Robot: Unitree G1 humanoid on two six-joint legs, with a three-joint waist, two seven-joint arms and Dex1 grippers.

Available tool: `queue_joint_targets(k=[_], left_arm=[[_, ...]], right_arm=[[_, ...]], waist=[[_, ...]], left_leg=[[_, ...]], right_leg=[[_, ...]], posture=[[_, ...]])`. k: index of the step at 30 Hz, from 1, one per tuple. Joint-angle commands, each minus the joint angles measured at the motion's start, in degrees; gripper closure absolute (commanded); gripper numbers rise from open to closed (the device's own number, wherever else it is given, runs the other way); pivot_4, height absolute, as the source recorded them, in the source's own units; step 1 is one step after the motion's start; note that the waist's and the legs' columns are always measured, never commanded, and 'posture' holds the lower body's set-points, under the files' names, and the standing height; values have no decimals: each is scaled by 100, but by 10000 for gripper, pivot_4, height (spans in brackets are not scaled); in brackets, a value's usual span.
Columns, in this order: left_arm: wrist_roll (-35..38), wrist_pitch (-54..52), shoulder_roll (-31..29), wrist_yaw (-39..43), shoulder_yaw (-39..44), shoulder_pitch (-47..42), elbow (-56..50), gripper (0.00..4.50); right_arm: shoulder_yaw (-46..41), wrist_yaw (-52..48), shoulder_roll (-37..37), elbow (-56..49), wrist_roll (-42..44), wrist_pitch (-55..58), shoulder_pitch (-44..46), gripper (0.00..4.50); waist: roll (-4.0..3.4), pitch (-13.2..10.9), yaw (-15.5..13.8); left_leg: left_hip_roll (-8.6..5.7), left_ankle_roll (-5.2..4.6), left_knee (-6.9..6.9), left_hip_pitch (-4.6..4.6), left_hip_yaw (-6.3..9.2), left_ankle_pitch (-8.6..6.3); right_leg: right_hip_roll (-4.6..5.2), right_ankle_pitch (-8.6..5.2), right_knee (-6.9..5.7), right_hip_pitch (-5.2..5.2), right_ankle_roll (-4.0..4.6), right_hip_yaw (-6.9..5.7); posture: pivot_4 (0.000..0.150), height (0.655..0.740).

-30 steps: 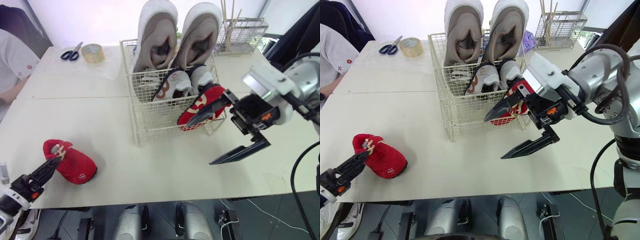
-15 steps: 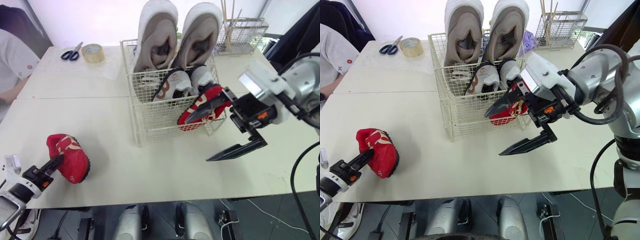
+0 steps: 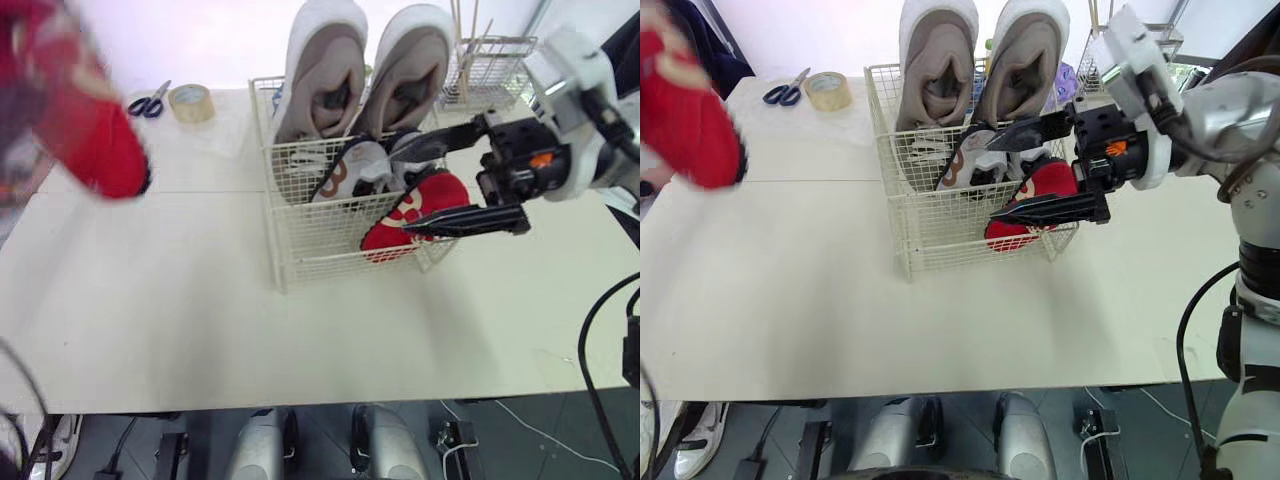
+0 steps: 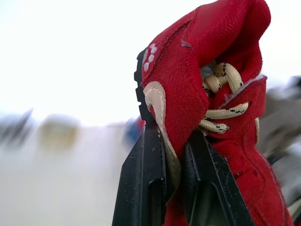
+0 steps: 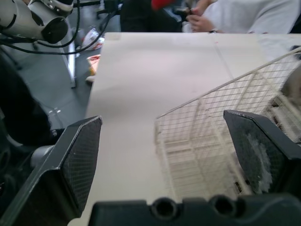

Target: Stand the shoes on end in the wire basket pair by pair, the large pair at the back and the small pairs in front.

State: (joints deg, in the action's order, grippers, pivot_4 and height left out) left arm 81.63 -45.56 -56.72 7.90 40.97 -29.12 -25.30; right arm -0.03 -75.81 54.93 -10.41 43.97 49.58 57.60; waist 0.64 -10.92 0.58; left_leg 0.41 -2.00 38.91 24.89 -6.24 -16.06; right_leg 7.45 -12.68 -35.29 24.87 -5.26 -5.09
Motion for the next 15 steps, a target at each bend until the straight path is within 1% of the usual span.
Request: queue_joint_targets(k=[1,3,5,8,11,15], left_arm=[[-525,261,47,-256,-996,-568,-370,44800],[-1323,534,281,-159,-1830,-1019,-570,44800],[-1981,774,515,-2,-2363,-1132,-716,44800],[-2527,1006,896,45,-2694,-959,-908,44800],[-2858,1250,1511,-95,-2879,-729,-1045,44800],[-3873,1705,1875,358,-3522,-174,-1047,44800]], right_arm=[[-75,-68,58,232,-164,-189,196,0],[-9,-174,72,521,-319,-307,304,0],[38,-259,75,760,-442,-390,390,0],[69,-335,109,939,-545,-401,449,0],[74,-353,116,990,-594,-332,488,0],[54,-419,238,936,-531,-85,414,0]], waist=[[-6,0,35],[-8,-2,45],[-7,-3,31],[-6,-3,9],[-4,-4,0],[-5,-4,-14]], left_leg=[[-4,-4,-2,0,-4,0],[4,-23,-1,-2,-22,12],[27,-18,9,-2,-31,18],[44,-7,10,-2,-35,25],[51,-5,13,-2,-34,27],[51,-6,22,-2,-31,27]], right_leg=[[0,4,2,-1,-8,-2],[-12,8,2,0,-16,-19],[-52,12,3,-2,-24,-23],[-75,11,3,-1,-28,-25],[-77,10,-1,0,-29,-25],[-77,13,-1,-7,-34,-26]], posture=[[1500,7400],[1500,7400],[1500,7400],[1500,7400],[1500,7400],[1500,7400]])
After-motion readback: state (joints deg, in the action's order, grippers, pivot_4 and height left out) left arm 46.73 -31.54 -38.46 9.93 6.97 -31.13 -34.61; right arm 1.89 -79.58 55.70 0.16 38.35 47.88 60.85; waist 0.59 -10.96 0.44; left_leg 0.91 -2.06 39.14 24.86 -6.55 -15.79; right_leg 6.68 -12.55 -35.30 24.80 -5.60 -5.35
